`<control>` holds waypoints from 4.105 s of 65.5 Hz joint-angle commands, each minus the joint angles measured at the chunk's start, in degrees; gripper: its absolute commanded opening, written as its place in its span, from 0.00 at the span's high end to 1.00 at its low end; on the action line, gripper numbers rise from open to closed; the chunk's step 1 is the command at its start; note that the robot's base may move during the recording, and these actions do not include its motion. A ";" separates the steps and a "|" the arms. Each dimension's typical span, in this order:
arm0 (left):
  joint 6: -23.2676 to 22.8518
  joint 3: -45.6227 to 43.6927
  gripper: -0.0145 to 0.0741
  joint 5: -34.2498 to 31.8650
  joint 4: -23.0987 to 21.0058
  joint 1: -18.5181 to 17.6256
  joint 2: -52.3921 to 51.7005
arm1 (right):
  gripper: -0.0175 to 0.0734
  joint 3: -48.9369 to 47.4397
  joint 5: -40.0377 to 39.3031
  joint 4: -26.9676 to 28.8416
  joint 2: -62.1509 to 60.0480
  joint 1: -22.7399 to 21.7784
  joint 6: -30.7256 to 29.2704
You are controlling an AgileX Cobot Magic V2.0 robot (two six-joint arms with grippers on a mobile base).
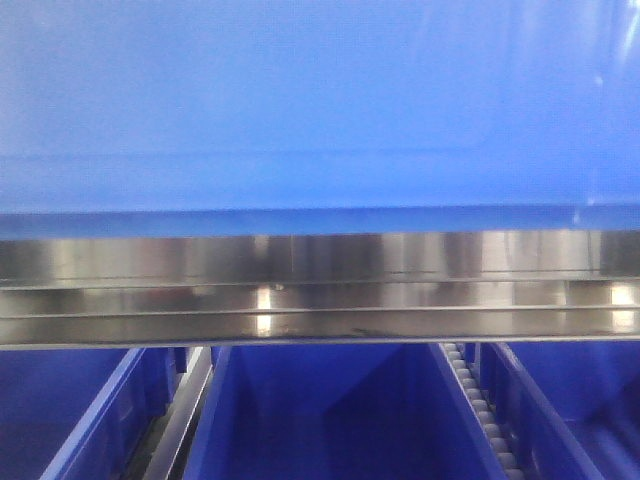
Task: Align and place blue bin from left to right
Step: 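Lift the gripped blue bin with both grippers and pull it off the shelf, then hold the blue bin with both grippers while the base drives away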
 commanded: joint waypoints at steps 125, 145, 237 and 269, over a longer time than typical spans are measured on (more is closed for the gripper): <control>-0.40 -0.45 0.96 -4.39 1.74 -0.75 -0.98 | 0.89 -0.46 -15.67 -2.75 -0.79 0.44 0.04; -0.40 -0.45 0.96 -4.38 1.85 -0.75 -0.98 | 0.89 -0.46 -16.19 -2.75 -0.79 0.44 0.04; -0.40 -0.45 0.96 -4.63 2.20 -0.75 -0.98 | 0.89 -0.46 -16.19 -2.75 -0.79 0.44 0.04; -0.40 -0.45 0.96 -4.63 2.20 -0.75 -0.98 | 0.89 -0.46 -16.19 -2.75 -0.79 0.44 0.04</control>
